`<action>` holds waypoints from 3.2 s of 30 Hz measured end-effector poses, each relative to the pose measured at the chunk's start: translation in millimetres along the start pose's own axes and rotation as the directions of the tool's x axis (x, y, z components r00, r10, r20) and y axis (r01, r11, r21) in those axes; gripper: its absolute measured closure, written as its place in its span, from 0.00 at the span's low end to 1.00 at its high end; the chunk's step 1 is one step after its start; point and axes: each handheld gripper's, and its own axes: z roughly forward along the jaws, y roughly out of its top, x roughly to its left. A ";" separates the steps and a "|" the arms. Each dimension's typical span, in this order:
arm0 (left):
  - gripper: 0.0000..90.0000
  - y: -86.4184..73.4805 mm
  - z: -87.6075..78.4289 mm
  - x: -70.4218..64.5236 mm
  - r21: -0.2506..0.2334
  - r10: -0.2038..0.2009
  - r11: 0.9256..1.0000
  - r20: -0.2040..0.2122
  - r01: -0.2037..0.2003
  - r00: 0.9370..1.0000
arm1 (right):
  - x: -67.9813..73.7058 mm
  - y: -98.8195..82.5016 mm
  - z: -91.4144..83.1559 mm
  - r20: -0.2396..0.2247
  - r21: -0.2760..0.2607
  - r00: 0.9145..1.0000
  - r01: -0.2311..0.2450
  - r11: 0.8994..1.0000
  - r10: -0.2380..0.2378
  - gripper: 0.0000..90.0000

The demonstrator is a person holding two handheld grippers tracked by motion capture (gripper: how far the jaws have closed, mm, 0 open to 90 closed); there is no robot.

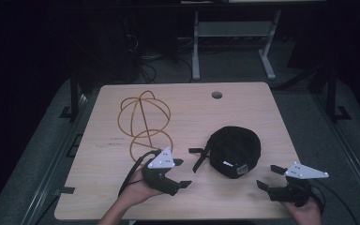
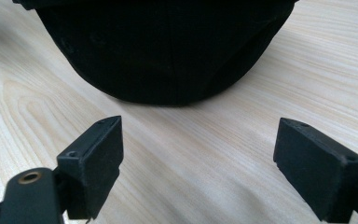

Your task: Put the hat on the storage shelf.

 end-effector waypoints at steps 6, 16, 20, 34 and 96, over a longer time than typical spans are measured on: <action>0.29 21.1 11.8 -1.3 0.011 0.032 0.999 0.027 -0.033 0.999 | -0.2 -0.3 -1.3 0.001 -0.005 1.000 -0.006 1.000 0.006 0.17; 0.29 43.9 30.6 -4.5 0.022 0.055 0.998 0.075 -0.056 0.996 | 0.0 0.0 -2.0 -0.001 -0.008 1.000 -0.007 1.000 0.007 0.17; 0.29 53.3 40.0 -5.2 0.025 0.055 0.998 0.092 -0.058 0.994 | -0.8 0.0 -2.3 -0.003 -0.008 1.000 -0.010 1.000 0.010 0.17; 0.29 88.1 67.0 -3.5 0.062 0.066 0.995 0.141 -0.075 0.988 | -0.9 0.0 -2.8 -0.005 -0.012 1.000 -0.004 1.000 0.004 0.17; 0.89 104.2 92.4 0.6 0.010 0.064 0.998 0.256 -0.069 0.964 | 10.9 10.7 -2.1 -0.056 -0.126 0.998 0.013 0.992 -0.020 0.16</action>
